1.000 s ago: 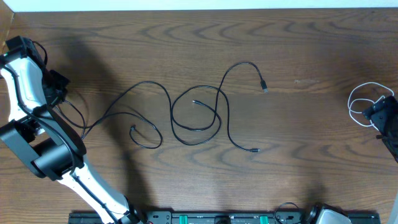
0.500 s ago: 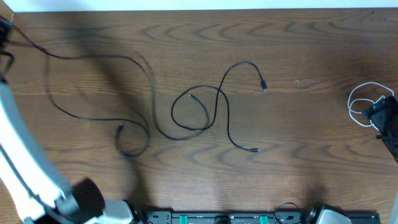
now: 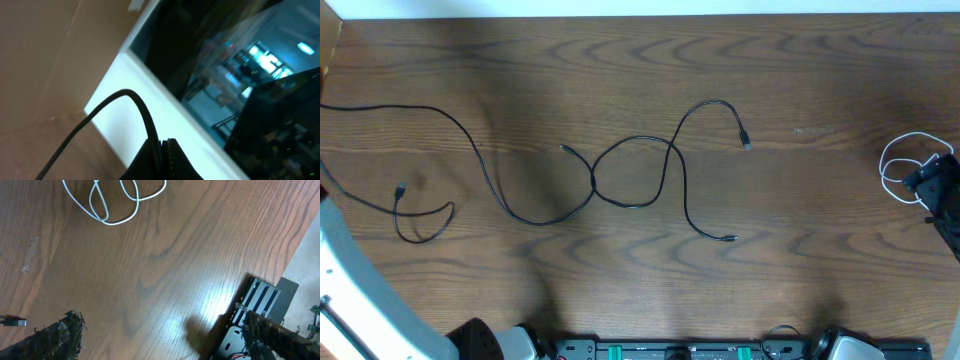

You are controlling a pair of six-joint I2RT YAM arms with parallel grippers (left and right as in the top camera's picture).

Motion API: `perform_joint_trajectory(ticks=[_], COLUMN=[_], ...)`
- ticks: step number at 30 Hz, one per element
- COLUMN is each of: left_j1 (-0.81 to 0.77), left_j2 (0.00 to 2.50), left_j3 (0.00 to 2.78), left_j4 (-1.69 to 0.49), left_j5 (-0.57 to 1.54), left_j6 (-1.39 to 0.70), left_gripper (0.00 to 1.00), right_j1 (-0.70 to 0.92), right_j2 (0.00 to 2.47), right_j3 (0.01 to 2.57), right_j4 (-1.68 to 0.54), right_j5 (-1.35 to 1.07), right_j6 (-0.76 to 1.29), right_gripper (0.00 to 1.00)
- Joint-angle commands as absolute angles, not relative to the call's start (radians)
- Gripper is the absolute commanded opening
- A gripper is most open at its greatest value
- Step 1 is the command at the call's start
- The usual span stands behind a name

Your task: Untangle cables

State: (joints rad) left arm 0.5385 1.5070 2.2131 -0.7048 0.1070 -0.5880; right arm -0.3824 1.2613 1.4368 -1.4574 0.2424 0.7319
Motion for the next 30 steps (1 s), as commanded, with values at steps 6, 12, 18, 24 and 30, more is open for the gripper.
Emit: perform_joint_trajectory(ticks=[6, 12, 18, 24, 30], left_j1=[0.537, 0.537, 0.533, 0.507, 0.462], left_j2=[1.631, 1.711, 1.768, 1.81, 1.83], left_j3=[2.192, 2.148, 2.146, 2.146, 2.146], left_j4=[-0.854, -0.903, -0.928, -0.924, -0.793], left_j5=[0.032, 0.03, 0.03, 0.037, 0.052], left_j6=[-0.513, -0.509, -0.509, -0.51, -0.509], left_gripper=[0.07, 0.07, 0.07, 0.08, 0.08], right_j1=[-0.387, -0.387, -0.387, -0.387, -0.387], right_j2=[1.262, 1.262, 1.262, 1.262, 1.262], right_j3=[1.437, 1.437, 1.437, 1.437, 1.437], right_j4=[-1.459, -1.459, -1.459, -1.459, -1.459], right_j5=[0.251, 0.251, 0.252, 0.252, 0.252], right_j6=[0.747, 0.747, 0.747, 0.747, 0.747], right_gripper=[0.99, 0.99, 0.99, 0.99, 0.99])
